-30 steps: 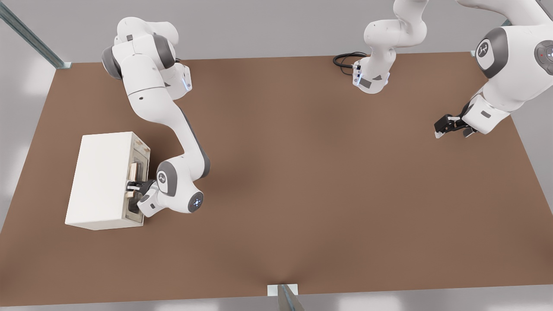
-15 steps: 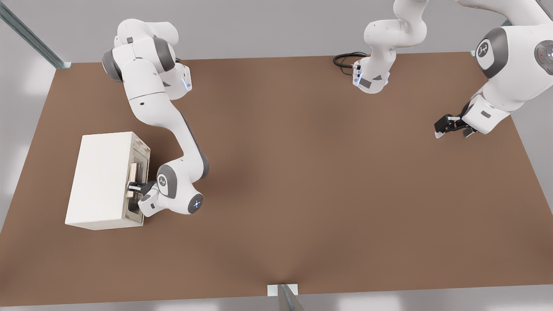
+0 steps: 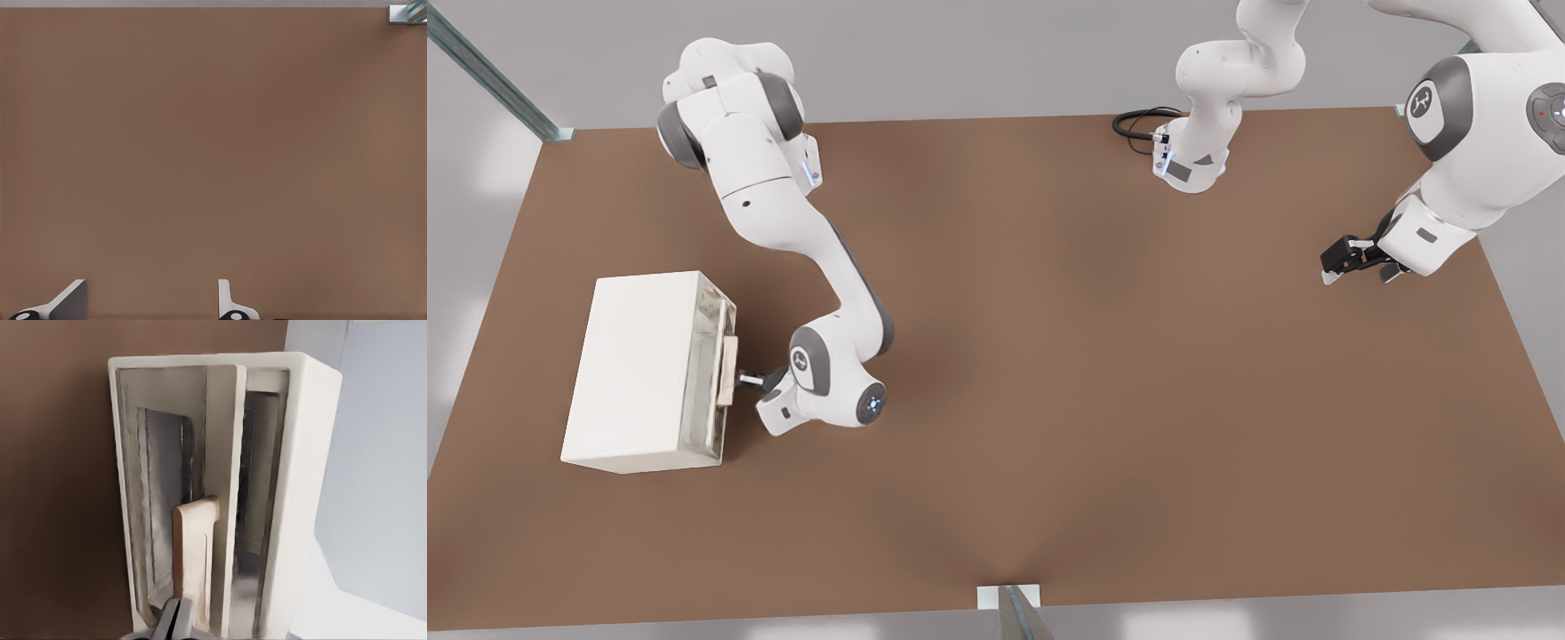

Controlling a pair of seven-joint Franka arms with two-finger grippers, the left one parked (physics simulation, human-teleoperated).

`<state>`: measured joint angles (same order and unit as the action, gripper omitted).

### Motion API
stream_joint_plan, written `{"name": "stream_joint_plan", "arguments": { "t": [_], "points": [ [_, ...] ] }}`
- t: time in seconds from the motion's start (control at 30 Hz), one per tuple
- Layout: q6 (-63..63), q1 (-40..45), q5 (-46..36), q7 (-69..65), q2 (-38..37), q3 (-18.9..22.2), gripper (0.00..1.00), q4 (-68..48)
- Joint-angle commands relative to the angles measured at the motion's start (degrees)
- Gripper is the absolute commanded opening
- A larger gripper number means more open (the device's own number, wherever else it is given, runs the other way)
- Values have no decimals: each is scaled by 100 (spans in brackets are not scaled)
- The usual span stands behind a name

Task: Keep left arm still and open the oven door with right arm

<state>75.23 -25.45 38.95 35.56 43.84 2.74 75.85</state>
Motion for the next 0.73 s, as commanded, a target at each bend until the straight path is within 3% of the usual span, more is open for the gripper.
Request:
{"name": "stream_joint_plan", "arguments": {
  "t": [0.0,0.03,0.07,0.1,0.17,0.23,0.7],
  "points": [
    [62,-21,-739,672,-208,-19,10,-115],
    [158,40,-1065,162,-630,-19,49,-141],
    [361,347,-1660,-618,-1025,-19,63,-316],
    [440,963,-2786,-2104,-1360,-11,100,-712],
    [423,1367,-3174,-3124,-2713,42,100,-580],
    [414,1737,-3578,-3934,-3574,42,100,-177],
    [97,1763,-3798,-3925,-3496,42,100,-413]
  ]
}}
